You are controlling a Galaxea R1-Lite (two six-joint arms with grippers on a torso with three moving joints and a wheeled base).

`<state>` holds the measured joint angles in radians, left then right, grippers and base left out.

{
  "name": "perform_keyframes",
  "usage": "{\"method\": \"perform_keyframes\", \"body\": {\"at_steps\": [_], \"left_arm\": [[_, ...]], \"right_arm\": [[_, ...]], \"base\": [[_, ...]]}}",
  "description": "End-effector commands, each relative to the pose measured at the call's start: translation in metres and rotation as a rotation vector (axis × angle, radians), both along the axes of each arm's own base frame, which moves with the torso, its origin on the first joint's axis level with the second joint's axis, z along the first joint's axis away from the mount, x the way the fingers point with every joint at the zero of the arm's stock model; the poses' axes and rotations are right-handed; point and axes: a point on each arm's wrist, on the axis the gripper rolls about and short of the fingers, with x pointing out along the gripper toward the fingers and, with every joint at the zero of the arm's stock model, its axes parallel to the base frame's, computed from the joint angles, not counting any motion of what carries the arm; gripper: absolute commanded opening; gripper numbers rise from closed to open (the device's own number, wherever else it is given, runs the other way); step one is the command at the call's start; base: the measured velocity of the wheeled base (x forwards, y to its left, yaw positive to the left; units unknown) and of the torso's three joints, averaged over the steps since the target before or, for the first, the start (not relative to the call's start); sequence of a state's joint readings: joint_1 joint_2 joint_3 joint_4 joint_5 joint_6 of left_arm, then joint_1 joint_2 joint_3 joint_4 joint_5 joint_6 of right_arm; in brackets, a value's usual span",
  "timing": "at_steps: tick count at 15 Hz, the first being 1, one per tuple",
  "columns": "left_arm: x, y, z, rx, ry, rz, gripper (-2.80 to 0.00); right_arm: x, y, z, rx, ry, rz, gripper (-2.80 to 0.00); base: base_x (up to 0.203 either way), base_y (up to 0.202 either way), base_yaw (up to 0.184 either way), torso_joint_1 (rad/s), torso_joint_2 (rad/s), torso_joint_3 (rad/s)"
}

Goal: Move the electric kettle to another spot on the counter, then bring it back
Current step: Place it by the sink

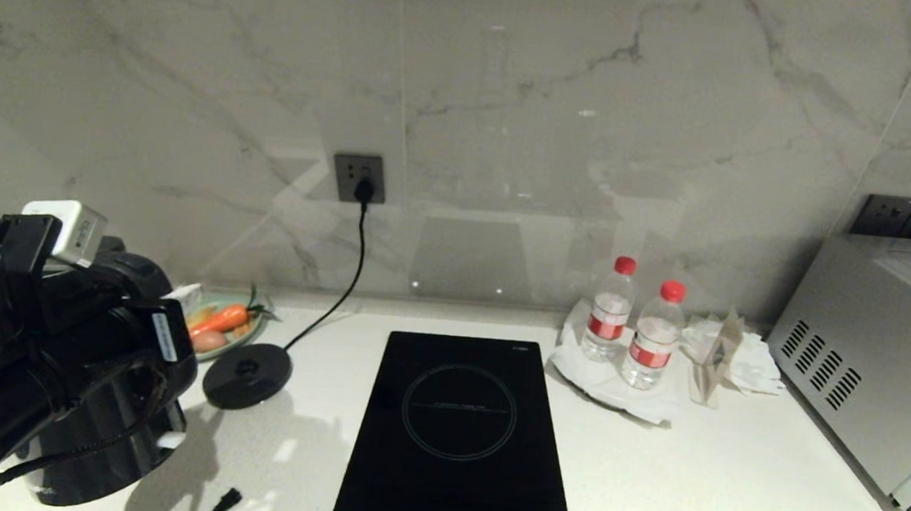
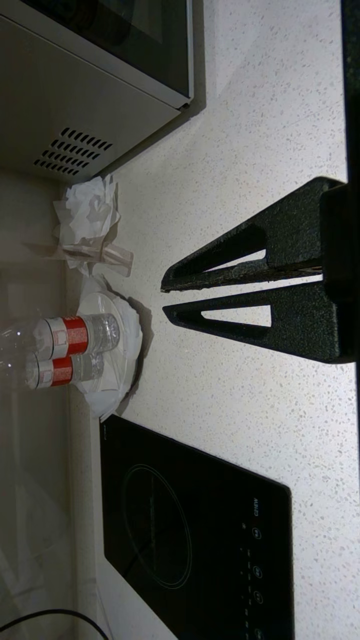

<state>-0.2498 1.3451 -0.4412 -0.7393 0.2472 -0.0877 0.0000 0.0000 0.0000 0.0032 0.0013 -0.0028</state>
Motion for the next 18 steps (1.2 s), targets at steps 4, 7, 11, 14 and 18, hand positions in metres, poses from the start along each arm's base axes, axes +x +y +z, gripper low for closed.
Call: {"method": "perform_keyframes", "body": {"at_steps": [4,7,11,14,18], "left_arm": [[-0.003,-0.002,-0.007,-0.008,-0.011,-0.012,-2.8],[-0.005,-0.002,-0.007,-0.007,-0.011,-0.015,-2.8],[-0.01,0.0,-0.006,-0.005,-0.024,-0.01,-2.8],[-0.018,0.002,-0.004,-0.009,-0.038,-0.007,-2.8],[-0.019,0.002,-0.005,-0.009,-0.038,-0.007,-2.8]], "right_arm": [[0.0,0.0,0.0,0.0,0.0,0.0,-2.8],[0.0,0.0,0.0,0.0,0.0,0.0,-2.8],[0.0,0.0,0.0,0.0,0.0,0.0,-2.8],[0.0,0.0,0.0,0.0,0.0,0.0,-2.8],[0.0,0.0,0.0,0.0,0.0,0.0,-2.8]], "base": [[0.0,0.0,0.0,0.0,0.0,0.0],[0.0,0.0,0.0,0.0,0.0,0.0],[0.0,0.0,0.0,0.0,0.0,0.0],[0.0,0.0,0.0,0.0,0.0,0.0],[0.0,0.0,0.0,0.0,0.0,0.0]]}}
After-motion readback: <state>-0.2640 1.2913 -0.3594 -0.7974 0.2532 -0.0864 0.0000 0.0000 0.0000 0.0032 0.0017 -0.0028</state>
